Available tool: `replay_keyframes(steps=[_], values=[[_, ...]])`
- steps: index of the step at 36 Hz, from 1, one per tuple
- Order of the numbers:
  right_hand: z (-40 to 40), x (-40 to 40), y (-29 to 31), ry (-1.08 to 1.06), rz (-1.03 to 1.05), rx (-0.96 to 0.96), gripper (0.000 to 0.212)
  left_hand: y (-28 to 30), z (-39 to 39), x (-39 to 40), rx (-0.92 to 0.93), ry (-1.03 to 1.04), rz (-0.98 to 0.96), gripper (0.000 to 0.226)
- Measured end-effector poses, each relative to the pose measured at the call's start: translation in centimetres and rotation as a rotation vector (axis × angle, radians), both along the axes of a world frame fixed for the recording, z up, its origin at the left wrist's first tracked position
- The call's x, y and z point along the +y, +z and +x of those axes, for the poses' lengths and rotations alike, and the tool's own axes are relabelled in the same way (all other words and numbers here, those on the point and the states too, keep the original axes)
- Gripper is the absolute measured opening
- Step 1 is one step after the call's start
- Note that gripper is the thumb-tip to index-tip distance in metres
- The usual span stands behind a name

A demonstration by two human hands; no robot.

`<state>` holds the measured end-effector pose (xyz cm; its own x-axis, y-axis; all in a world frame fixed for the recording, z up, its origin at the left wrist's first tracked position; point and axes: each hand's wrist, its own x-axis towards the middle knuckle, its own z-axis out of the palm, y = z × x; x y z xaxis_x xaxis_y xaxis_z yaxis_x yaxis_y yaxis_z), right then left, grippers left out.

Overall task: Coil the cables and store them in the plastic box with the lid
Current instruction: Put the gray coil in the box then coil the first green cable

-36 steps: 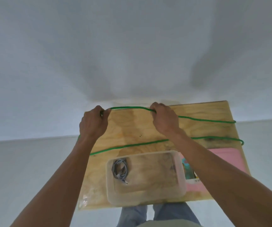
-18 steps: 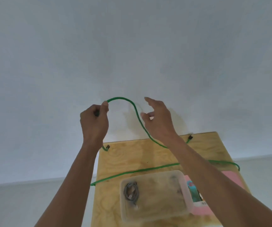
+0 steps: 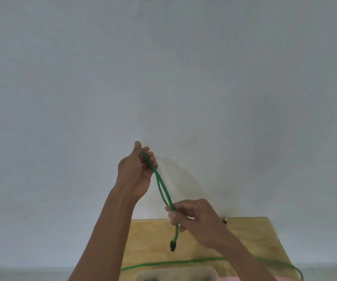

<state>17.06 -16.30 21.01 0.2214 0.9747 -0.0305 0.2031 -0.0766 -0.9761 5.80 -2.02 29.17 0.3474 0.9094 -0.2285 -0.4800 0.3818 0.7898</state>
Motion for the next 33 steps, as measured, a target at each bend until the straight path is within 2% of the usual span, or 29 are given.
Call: replay_keyframes(steps=[4,8,11,15,19,22,24,25,27,29,31,33], values=[[2.5,-0.3,3.3,-0.096,0.106,0.082,0.010,-0.6,1.3,-3.3,0.296,-0.169,0.227,0.047],[4.1,0.0,6.0,-0.107,0.166,0.026,0.015,-2.0,1.6,-6.8,0.444,-0.457,0.504,0.051],[5.0,0.4,7.4,-0.104,0.179,0.113,0.013,-2.3,1.9,-8.3,0.502,-0.484,0.515,0.053],[5.6,1.5,8.5,-0.066,0.172,0.100,0.014,-2.2,2.3,-9.7,0.521,-0.436,0.529,0.047],[6.0,2.4,9.3,-0.016,0.159,0.099,0.021,-1.8,2.4,-10.2,0.440,-0.385,0.470,0.030],[6.2,3.2,9.0,-0.081,0.184,0.064,0.033,-1.1,2.6,-10.2,0.290,-0.343,0.393,0.032],[6.6,3.7,8.7,-0.090,0.221,0.047,0.030,-0.4,2.9,-10.4,0.173,-0.340,0.363,0.030],[6.9,3.7,8.7,-0.019,0.246,0.070,0.027,0.0,3.1,-10.4,0.116,-0.340,0.349,0.029],[7.2,3.6,8.9,0.132,0.256,0.099,0.040,0.8,3.3,-10.5,0.015,-0.347,0.320,0.027],[7.2,3.5,8.5,0.219,0.267,-0.035,0.054,1.8,3.7,-10.7,-0.060,-0.367,0.299,0.026],[7.0,3.9,7.9,0.256,0.281,-0.119,0.048,2.8,4.3,-11.0,-0.122,-0.388,0.294,0.026],[6.4,3.8,8.1,0.218,0.317,-0.227,0.024,3.6,4.8,-11.2,-0.167,-0.398,0.296,0.023]])
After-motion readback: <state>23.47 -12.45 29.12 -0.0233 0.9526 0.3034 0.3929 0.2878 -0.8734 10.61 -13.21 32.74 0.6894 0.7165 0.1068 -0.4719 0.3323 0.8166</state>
